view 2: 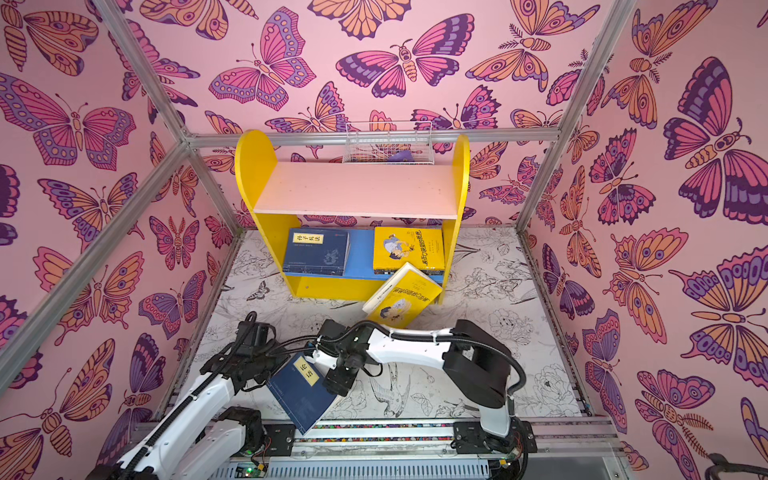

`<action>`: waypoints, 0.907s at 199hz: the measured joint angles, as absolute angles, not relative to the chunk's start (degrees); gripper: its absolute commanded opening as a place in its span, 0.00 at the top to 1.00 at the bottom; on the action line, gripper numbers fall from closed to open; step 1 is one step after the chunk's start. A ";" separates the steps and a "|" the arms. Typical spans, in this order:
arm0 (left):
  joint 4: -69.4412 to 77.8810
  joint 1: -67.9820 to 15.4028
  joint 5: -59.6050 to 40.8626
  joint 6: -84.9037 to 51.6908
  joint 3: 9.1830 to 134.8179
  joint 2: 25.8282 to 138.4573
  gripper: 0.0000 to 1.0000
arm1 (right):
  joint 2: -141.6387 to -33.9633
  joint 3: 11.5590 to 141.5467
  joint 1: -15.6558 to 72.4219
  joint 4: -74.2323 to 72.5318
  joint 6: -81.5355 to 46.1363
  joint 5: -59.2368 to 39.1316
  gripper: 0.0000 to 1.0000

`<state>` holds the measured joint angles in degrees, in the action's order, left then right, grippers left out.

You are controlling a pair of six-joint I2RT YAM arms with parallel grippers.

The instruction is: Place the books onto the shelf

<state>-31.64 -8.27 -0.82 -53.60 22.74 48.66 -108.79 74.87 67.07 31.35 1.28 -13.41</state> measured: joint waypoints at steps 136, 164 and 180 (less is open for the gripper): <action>-31.75 -8.71 -0.36 -54.68 20.38 46.57 0.62 | -123.22 94.87 63.46 43.62 7.40 -33.43 0.38; -31.75 -8.93 -0.03 -55.61 20.32 45.45 0.62 | -129.58 102.06 63.44 48.47 8.71 -36.18 0.51; -31.35 -9.08 0.01 -56.07 19.59 44.88 0.62 | -130.26 102.59 63.46 49.04 8.58 -37.71 0.61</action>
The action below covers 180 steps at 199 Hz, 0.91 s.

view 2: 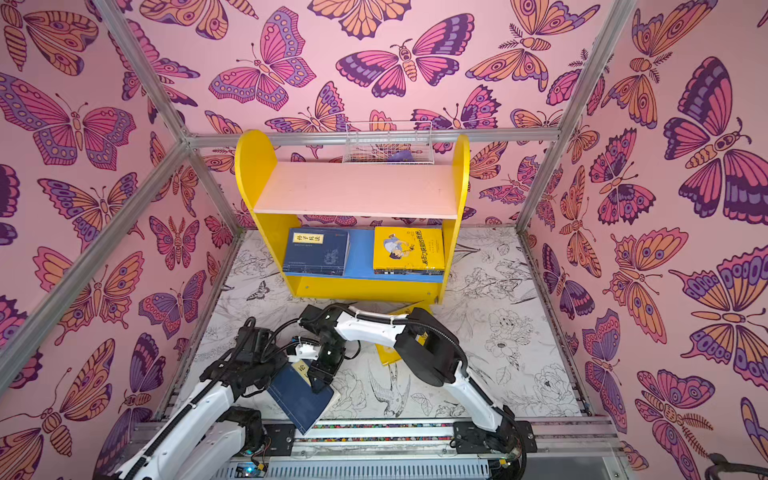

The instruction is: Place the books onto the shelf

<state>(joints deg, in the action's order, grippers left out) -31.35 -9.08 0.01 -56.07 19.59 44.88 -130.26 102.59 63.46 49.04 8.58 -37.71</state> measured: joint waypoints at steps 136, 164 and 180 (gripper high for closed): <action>-30.68 -9.45 -9.89 -49.01 23.57 40.38 0.25 | -112.09 80.44 43.94 32.27 -1.17 -51.37 1.00; -28.53 -9.45 -14.26 -47.77 23.55 40.40 0.21 | -109.14 78.81 41.06 27.62 -3.53 -55.35 1.00; -25.65 -9.45 -17.10 -47.53 23.44 40.56 0.20 | -109.12 78.76 41.12 25.98 -4.73 -57.14 1.00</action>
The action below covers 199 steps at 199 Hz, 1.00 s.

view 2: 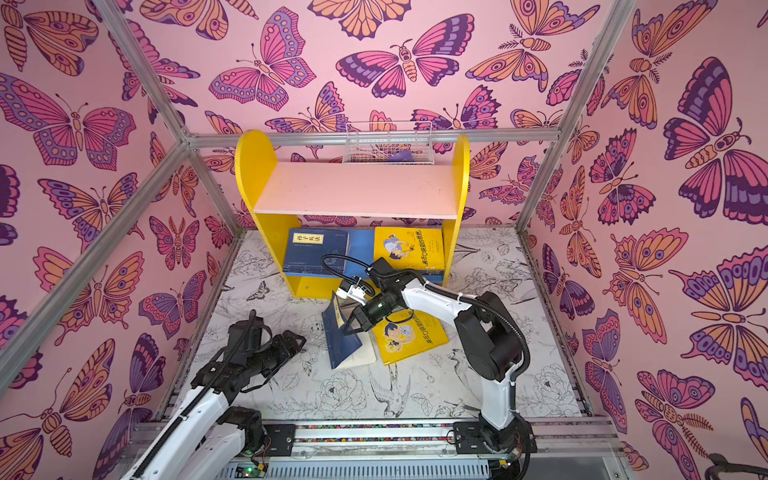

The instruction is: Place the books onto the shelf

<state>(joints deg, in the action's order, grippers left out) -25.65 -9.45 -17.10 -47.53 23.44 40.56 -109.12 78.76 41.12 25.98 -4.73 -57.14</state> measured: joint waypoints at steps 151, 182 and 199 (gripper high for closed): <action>-2.76 -10.33 -35.11 -50.46 22.48 48.88 0.29 | -101.51 71.99 40.99 -2.63 -27.31 -64.38 1.00; 3.25 -11.03 -37.26 -52.86 21.58 49.17 0.31 | -100.82 70.37 40.71 -7.22 -30.61 -64.36 1.00; 5.06 -11.46 -37.78 -53.43 21.58 49.78 0.30 | -100.75 68.60 40.47 -9.06 -31.70 -64.38 1.00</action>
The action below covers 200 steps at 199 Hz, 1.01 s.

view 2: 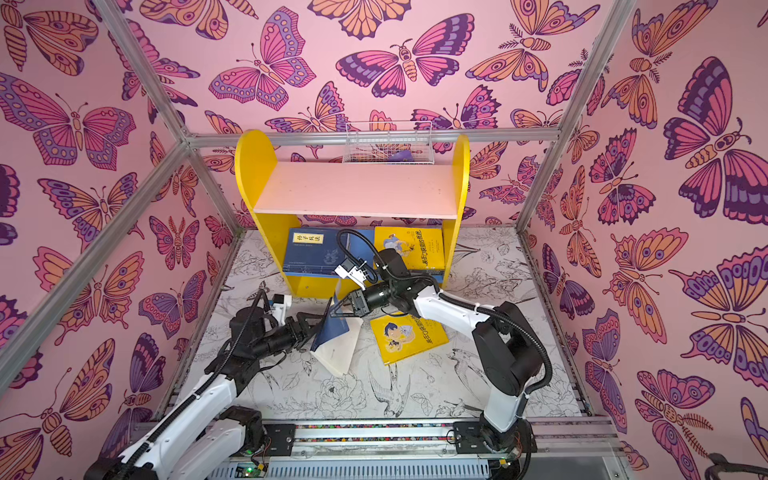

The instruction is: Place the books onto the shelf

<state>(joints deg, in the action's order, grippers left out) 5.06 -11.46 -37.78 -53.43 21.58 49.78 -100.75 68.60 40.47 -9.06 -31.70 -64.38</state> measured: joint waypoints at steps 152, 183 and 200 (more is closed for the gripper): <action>2.94 -15.42 -33.61 -46.98 26.63 71.61 0.47 | -102.43 54.35 40.16 -5.13 -28.25 -58.26 0.97; 0.27 -15.81 -30.22 -45.82 27.44 71.75 0.39 | -102.43 54.17 39.22 -4.27 -28.05 -56.77 0.77; -1.91 -16.60 -26.59 -45.30 27.88 71.75 0.37 | -102.30 53.89 38.68 -1.76 -26.15 -54.39 0.62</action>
<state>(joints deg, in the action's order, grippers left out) -1.91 -16.60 -26.59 -45.30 27.88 71.75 -102.30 53.89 38.68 -1.76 -26.15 -54.39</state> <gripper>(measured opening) 0.620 0.307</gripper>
